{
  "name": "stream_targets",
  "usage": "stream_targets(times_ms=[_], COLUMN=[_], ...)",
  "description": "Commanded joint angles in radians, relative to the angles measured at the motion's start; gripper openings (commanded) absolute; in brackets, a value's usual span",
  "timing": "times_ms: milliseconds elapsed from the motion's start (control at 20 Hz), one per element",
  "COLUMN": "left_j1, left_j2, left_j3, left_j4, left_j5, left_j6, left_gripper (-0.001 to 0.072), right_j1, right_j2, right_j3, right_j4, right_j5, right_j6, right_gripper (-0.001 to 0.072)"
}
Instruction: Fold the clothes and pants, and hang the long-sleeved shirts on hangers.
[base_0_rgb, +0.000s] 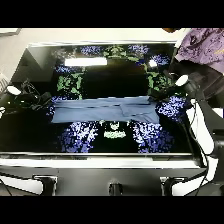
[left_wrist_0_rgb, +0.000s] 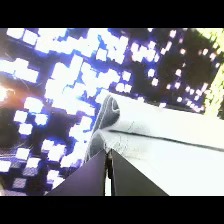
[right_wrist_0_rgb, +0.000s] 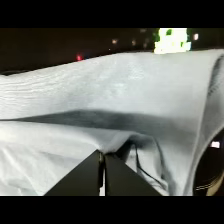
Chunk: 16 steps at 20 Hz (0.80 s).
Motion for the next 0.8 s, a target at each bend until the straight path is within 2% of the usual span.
stream_targets(times_ms=[0,50,100,250,350,450,500,750], left_j1=[-0.010,-0.009,-0.007,0.004,0.009,0.008,0.008,0.007], left_j2=[-0.021,-0.020,-0.018,0.001,0.024,0.047,0.056,0.061], left_j3=[0.009,0.019,0.036,0.125,0.179,0.202,0.204,0.204], left_j4=[0.001,0.001,0.000,0.002,0.010,0.020,0.020,0.019], left_j5=[-0.007,-0.009,-0.019,-0.068,-0.097,-0.106,-0.106,-0.132], left_j6=[0.000,-0.001,-0.002,-0.011,-0.012,-0.012,-0.012,-0.020], left_gripper=[0.0248,0.0409,0.0451,0.0481,0.0481,0.0481,0.0481,0.0480], right_j1=[0.004,-0.006,-0.018,-0.104,-0.203,-0.300,-0.335,-0.348], right_j2=[-0.021,-0.017,-0.011,0.026,0.030,-0.010,-0.033,-0.114], right_j3=[0.008,0.015,0.032,0.114,0.116,0.100,0.082,0.064], right_j4=[-0.008,-0.011,-0.011,-0.011,-0.001,0.121,0.187,0.222], right_j5=[0.008,0.023,0.056,0.208,0.285,0.395,0.425,0.386], right_j6=[0.041,0.073,0.095,0.095,0.048,-0.013,-0.043,-0.102], right_gripper=[0.0107,0.0227,0.0296,0.0495,0.0524,0.0557,0.0614,0.0630])
